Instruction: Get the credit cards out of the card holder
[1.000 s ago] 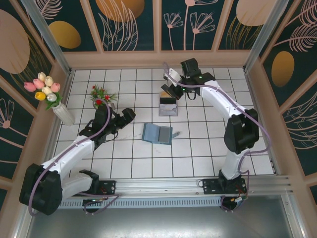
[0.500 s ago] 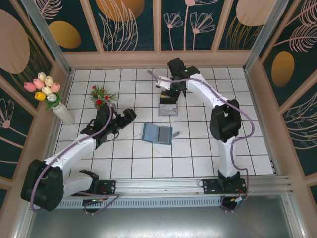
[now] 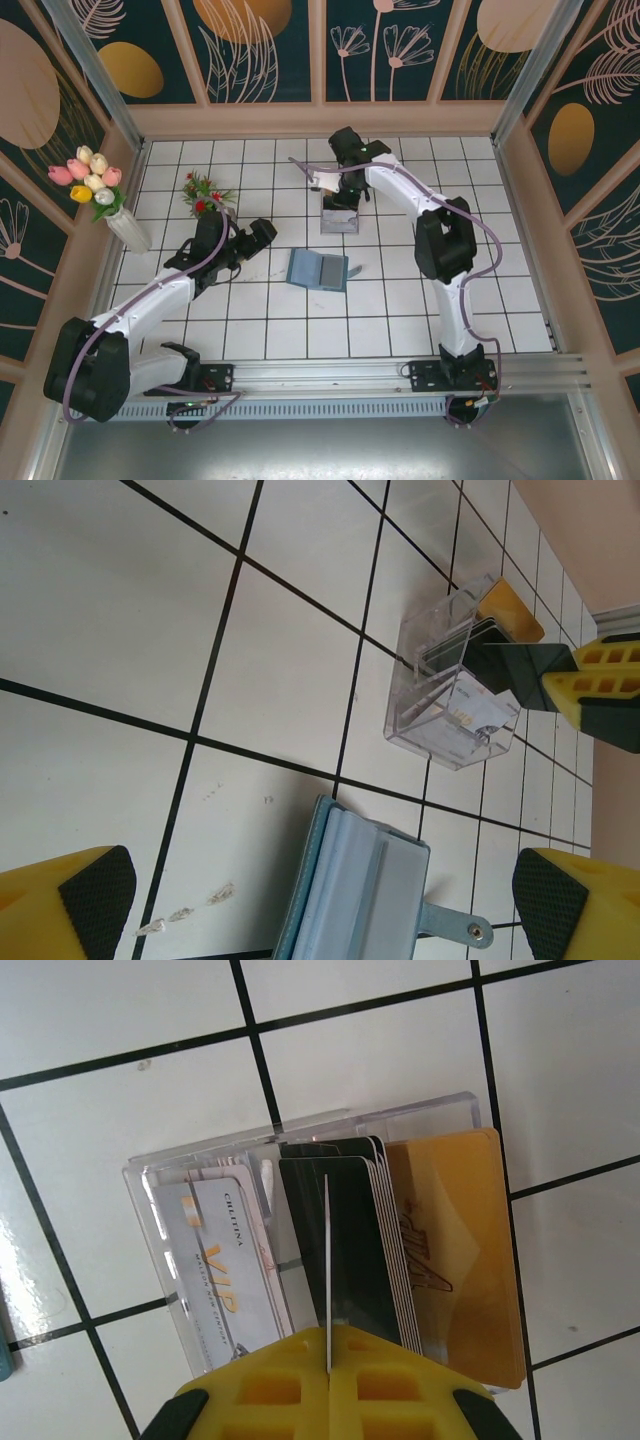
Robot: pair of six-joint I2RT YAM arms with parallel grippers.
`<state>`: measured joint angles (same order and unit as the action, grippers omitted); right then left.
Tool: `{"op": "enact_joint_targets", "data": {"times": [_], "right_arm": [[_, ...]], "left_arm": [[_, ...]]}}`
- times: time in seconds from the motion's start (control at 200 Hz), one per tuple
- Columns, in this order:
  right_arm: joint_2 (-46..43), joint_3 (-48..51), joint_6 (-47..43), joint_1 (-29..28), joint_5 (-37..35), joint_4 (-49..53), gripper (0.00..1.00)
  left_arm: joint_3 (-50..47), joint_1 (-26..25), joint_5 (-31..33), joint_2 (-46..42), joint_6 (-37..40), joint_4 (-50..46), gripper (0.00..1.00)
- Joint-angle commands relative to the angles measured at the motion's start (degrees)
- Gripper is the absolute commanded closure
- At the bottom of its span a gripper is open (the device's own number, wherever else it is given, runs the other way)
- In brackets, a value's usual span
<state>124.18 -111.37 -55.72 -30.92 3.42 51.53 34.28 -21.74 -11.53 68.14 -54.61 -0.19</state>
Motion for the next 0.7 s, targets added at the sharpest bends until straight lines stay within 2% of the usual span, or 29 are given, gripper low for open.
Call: {"op": "enact_joint_targets", "data": {"times": [0.0,0.696], "right_arm": [[0.3,0.0,-2.3,-0.1,-1.9,-0.7,1.00],[3.2,-2.3,-6.6,-1.5,0.5,0.1,1.00]], "left_arm": [[0.5,0.3,-0.3,-0.7,1.0,0.4,0.01],[1.8,0.3,-1.2,-0.3,1.2,-1.0,0.01]]}}
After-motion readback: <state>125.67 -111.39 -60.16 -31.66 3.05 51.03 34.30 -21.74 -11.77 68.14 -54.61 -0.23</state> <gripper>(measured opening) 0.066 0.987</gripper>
